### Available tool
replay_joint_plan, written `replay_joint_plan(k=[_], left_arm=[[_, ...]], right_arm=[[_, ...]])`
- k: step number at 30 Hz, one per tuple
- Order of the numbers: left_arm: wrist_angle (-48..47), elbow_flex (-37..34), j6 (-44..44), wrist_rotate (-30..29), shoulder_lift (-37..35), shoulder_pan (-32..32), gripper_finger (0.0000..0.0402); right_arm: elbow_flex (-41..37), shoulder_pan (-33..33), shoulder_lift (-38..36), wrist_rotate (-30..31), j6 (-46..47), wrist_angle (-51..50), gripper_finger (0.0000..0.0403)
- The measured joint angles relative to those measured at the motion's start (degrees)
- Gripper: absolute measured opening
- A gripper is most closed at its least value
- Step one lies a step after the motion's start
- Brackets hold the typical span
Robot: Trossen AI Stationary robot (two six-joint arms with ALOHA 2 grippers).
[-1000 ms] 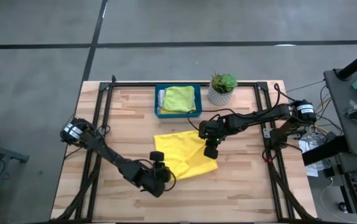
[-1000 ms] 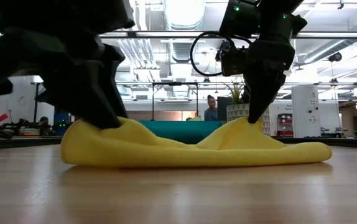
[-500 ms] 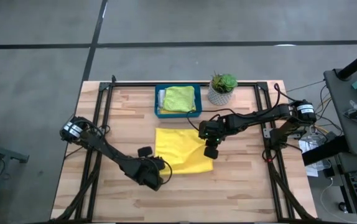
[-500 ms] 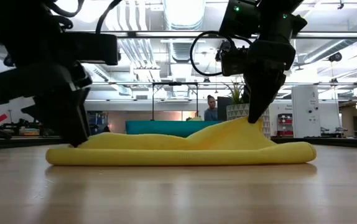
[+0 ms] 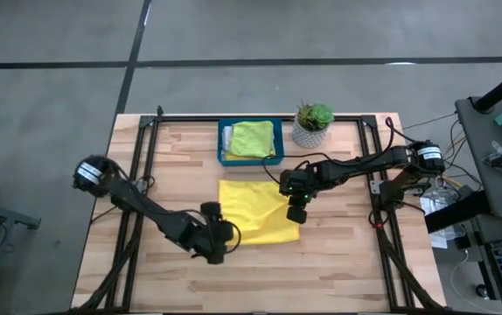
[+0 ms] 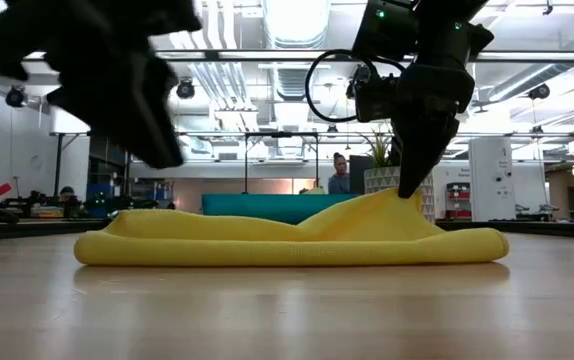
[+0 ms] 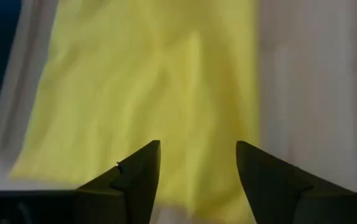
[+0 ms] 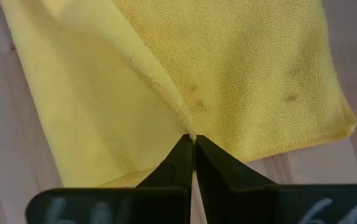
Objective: Fold microfiber towels
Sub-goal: Fold the yellow microfiber cloth
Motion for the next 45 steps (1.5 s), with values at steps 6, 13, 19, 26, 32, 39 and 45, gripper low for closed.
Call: replay_joint_plan(k=[6, 13, 19, 26, 32, 39, 45], left_arm=[[11.42, -2.32, 2.45, -0.82, 3.05, 0.24, 0.0173], [13.69, -3.95, 0.88, -1.39, 6.41, 1.03, 0.0148], [10.85, -3.97, 0.83, -4.39, 5.98, 1.47, 0.0127], [4.66, -3.95, -2.00, -6.08, 5.23, 2.91, 0.0096], [1.41, -3.95, -2.07, -7.22, 2.69, 5.01, 0.0075], [-0.34, -3.88, 3.55, -8.10, -1.39, 6.02, 0.0065], [7.84, -3.84, 10.62, 5.87, -2.91, 5.73, 0.0065]], right_arm=[[0.00, 0.00, 0.00, 0.02, 0.00, 0.22, 0.0008], [0.00, 0.00, 0.00, 0.04, 0.33, 0.41, 0.0009], [0.00, 0.00, 0.00, 0.07, 0.39, 0.44, 0.0009], [0.00, 0.00, 0.00, 0.09, 0.39, 0.44, 0.0009], [0.00, 0.00, 0.00, 0.11, 0.30, 0.44, 0.0009], [0.00, 0.00, 0.00, 0.11, 0.20, 0.31, 0.0009], [0.00, 0.00, 0.00, 0.13, -0.02, 0.37, 0.0009]])
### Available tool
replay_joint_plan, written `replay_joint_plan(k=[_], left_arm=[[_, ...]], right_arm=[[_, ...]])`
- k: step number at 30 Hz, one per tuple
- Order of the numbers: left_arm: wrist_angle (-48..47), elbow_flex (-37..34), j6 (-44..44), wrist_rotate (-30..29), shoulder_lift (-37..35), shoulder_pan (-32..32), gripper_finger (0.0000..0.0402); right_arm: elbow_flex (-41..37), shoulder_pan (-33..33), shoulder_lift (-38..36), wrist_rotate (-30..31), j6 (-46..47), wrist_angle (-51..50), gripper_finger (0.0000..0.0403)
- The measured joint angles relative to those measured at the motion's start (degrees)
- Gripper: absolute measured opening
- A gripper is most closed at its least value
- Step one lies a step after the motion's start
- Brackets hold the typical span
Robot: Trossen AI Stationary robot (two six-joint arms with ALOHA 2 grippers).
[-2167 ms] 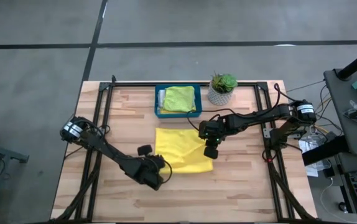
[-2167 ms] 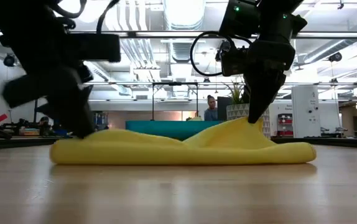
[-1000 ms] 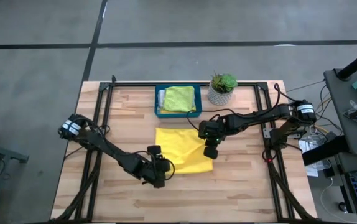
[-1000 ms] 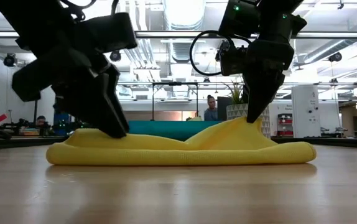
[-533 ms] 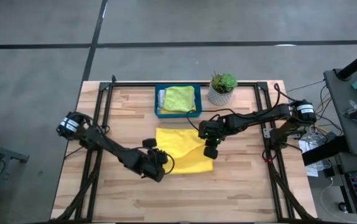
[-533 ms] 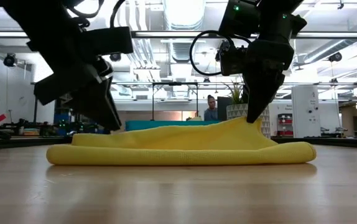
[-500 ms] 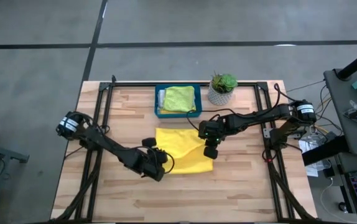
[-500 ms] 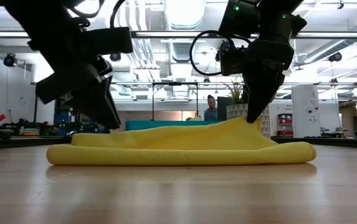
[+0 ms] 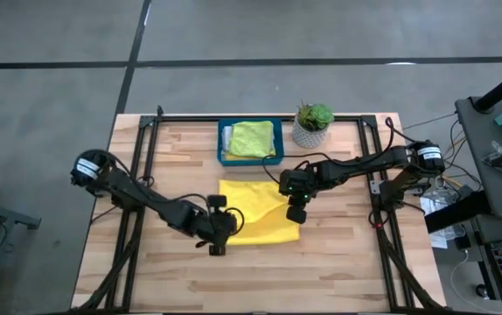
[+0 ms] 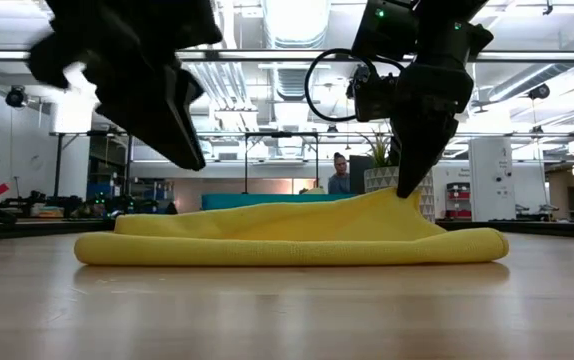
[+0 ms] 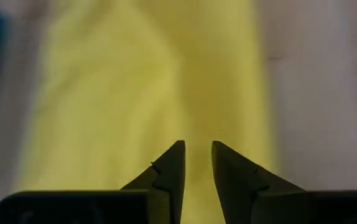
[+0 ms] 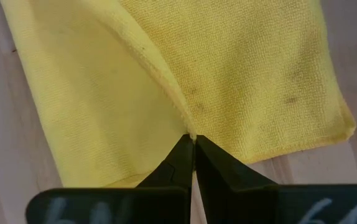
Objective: Fold microfiber towels
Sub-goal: Fold the yellow microfiber cloth
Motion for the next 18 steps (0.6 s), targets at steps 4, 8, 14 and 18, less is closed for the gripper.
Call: replay_joint_plan(k=[4, 8, 14, 18], left_arm=[[4.37, 0.00, -0.85, 8.38, 2.26, -0.20, 0.0065], [4.31, -0.09, -3.62, 13.77, 5.68, -0.63, 0.0065], [1.18, 0.23, -3.72, 7.41, 7.47, -0.35, 0.0065], [-5.70, 0.46, -3.80, -0.34, 5.25, 0.27, 0.0065]], right_arm=[[0.00, 0.00, 0.00, -0.02, -0.23, 0.00, 0.0009], [0.00, 0.00, 0.00, -0.02, -0.81, 0.05, 0.0009], [0.00, 0.00, 0.00, -0.02, -1.04, 0.03, 0.0009], [0.00, 0.00, 0.00, -0.04, -0.98, -0.12, 0.0009]])
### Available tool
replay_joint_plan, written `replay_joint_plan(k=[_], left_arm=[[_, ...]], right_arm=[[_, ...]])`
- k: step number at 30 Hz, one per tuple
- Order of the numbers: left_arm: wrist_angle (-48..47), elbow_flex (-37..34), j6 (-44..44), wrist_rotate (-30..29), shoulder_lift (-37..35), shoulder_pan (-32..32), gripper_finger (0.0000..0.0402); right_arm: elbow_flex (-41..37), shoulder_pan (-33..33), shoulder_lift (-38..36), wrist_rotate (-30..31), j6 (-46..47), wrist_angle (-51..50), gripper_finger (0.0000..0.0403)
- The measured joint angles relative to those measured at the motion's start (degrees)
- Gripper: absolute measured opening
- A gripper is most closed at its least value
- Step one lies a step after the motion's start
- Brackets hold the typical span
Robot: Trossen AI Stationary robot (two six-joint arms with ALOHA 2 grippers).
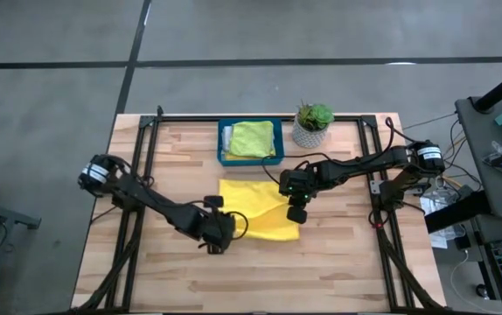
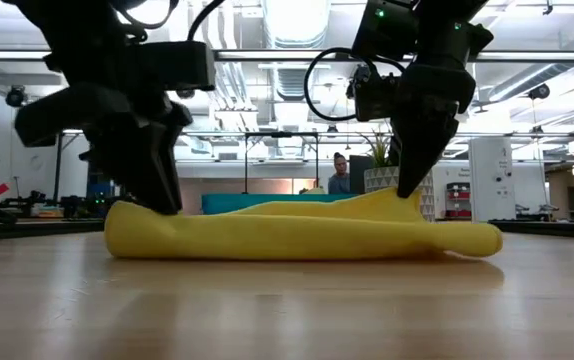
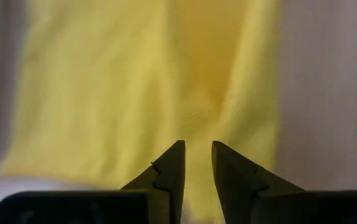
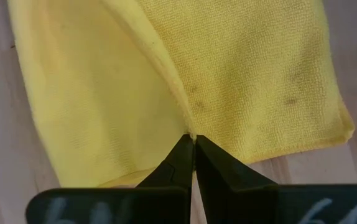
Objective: Fold microfiber towels
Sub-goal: Fold the yellow microfiber cloth
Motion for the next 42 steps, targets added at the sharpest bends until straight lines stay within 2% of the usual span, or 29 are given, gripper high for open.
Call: replay_joint_plan(k=[5, 12, 15, 24, 26, 31, 33, 35, 40, 42], left_arm=[[-3.84, -0.20, -1.46, -0.68, -2.75, 1.37, 0.0065], [1.29, -0.59, 0.06, 3.49, -3.90, 1.38, 0.0065], [3.92, -0.70, 0.11, 7.12, -2.93, 1.39, 0.0065], [4.00, -0.75, 0.04, 8.13, 1.36, 1.44, 0.0065], [3.77, -0.76, 0.08, 6.49, 1.43, 1.68, 0.0065], [-5.68, 0.28, -3.29, -6.97, 0.64, 2.18, 0.0065], [-9.39, 1.12, -4.36, -9.94, -0.14, 2.40, 0.0065], [-10.29, 1.38, -3.87, -8.97, -1.18, 2.42, 0.0065], [-8.57, 1.26, -1.03, -0.03, -2.63, 1.62, 0.0065], [-7.56, 1.22, -1.00, 1.15, -2.00, 0.82, 0.0065]], right_arm=[[0.00, 0.00, 0.00, 0.02, 0.04, -0.12, 0.0009], [0.00, 0.00, 0.00, 0.00, -0.02, -0.18, 0.0009], [0.00, 0.00, 0.00, 0.00, -0.04, -0.17, 0.0009], [0.02, 0.00, 0.02, 0.00, -0.42, -0.31, 0.0009], [0.02, 0.00, 0.02, 0.00, -0.48, -0.29, 0.0009], [0.02, 0.00, 0.02, 0.00, -0.50, -0.28, 0.0009], [0.02, 0.00, 0.02, 0.00, -0.50, -0.27, 0.0009], [0.02, 0.00, 0.02, 0.00, -0.50, -0.28, 0.0009], [0.02, 0.00, 0.02, 0.00, -0.53, -0.26, 0.0009], [0.02, 0.00, 0.02, 0.02, -0.69, -0.23, 0.0009]])
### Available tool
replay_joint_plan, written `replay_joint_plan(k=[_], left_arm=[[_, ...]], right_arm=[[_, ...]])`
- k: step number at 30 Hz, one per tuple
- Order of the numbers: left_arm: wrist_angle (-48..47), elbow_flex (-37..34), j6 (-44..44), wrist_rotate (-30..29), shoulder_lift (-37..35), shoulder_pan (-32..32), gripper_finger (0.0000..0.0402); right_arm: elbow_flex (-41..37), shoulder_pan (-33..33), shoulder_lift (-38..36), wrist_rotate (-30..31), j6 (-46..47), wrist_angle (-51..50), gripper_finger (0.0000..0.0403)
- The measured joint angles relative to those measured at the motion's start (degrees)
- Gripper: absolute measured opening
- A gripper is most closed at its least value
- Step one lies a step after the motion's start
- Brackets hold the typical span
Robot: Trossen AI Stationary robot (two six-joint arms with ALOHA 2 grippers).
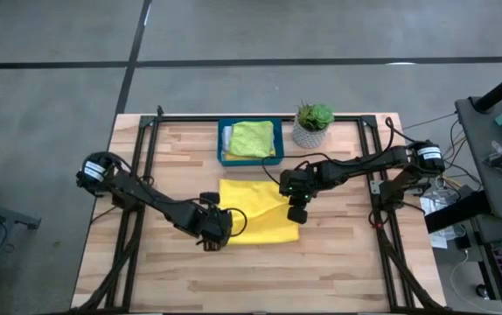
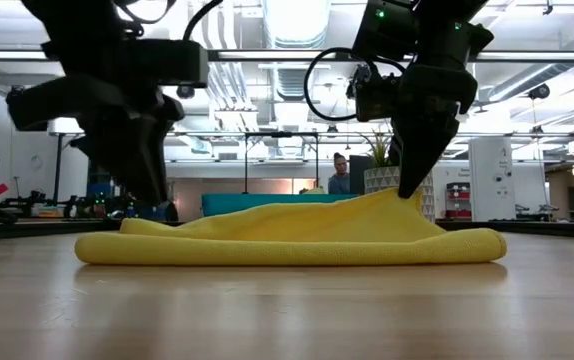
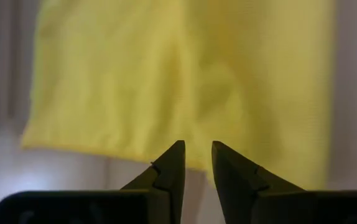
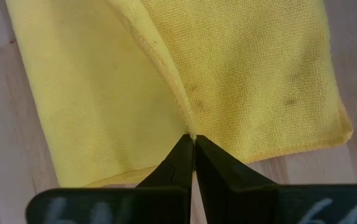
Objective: Fold microfiber towels
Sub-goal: Fold the yellow microfiber cloth
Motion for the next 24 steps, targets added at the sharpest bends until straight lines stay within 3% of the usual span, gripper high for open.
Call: replay_joint_plan(k=[5, 10, 15, 24], left_arm=[[2.90, 0.01, 2.16, 0.90, 1.40, -3.39, 0.0078], [3.03, -0.13, 5.67, 0.70, 1.93, -6.23, 0.0124], [3.18, -1.22, 4.32, -5.30, 1.93, -6.93, 0.0167], [6.85, -1.90, 3.92, -7.03, 1.93, -6.81, 0.0176]], right_arm=[[0.00, 0.00, 0.00, 0.00, -0.67, -0.02, 0.0009], [0.00, 0.00, 0.00, 0.00, -1.21, 0.02, 0.0009], [0.00, 0.00, 0.00, 0.00, -1.32, 0.04, 0.0009], [0.00, 0.00, 0.00, 0.00, -1.34, 0.06, 0.0009]])
